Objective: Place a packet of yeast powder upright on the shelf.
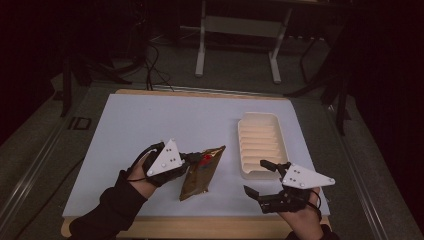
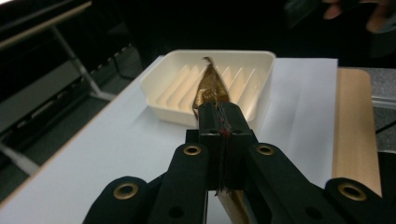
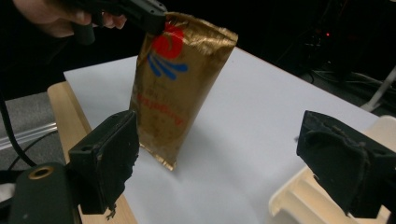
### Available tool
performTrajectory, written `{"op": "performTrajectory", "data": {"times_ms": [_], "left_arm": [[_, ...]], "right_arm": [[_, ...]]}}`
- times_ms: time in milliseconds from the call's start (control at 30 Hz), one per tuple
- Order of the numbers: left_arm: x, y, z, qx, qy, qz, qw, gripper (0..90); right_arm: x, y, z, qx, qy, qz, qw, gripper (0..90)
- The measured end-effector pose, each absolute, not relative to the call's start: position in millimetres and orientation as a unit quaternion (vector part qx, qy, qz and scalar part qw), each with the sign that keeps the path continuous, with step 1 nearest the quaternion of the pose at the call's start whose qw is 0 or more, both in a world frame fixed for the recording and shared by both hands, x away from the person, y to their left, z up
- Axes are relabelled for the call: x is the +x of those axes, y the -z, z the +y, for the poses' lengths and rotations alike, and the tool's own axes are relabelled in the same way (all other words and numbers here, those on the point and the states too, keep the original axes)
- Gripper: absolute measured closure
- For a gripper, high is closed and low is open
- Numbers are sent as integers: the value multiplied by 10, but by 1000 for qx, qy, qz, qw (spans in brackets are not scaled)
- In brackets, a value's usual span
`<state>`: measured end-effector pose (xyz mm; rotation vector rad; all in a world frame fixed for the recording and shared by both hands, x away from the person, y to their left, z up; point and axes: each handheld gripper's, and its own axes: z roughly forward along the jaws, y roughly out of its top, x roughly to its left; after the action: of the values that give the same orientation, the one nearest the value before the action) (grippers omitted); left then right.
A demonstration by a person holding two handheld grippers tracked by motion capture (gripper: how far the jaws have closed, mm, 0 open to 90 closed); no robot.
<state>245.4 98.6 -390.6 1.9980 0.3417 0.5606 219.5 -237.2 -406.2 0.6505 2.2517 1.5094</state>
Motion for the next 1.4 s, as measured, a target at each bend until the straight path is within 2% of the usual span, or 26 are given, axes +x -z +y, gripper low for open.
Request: {"op": "performTrajectory", "data": {"times_ms": [233, 633, 733, 900, 967, 1000, 1100, 1267, 1400], "left_arm": [[2355, 3830, 944, 813, -242, 119, 517, 897], [2210, 3719, 869, 789, -226, 68, 567, 897], [2159, 3703, 810, 791, -222, 60, 566, 897], [2129, 3713, 747, 800, -216, 57, 557, 896], [2151, 3728, 752, 802, -219, 65, 551, 895], [2166, 3734, 758, 804, -215, 68, 550, 894], [2215, 3767, 775, 808, -198, 74, 550, 893], [2242, 3796, 790, 811, -184, 75, 551, 873], [2277, 3801, 829, 804, -175, 93, 560, 814]], "right_arm": [[2297, 4022, -2213, 219, -533, 806, 135, 193], [2389, 4006, -1930, 191, -539, 816, 88, 225], [2385, 4017, -1885, 179, -535, 822, 73, 304], [2388, 4028, -1881, 165, -528, 832, 46, 551], [2411, 4028, -1893, 157, -517, 841, 32, 676], [2428, 4032, -1900, 157, -516, 842, 16, 699], [2453, 4049, -1909, 143, -514, 846, -6, 726], [2469, 4073, -1902, 140, -504, 852, -11, 735], [2478, 4050, -1906, 140, -501, 854, -4, 737]]}}
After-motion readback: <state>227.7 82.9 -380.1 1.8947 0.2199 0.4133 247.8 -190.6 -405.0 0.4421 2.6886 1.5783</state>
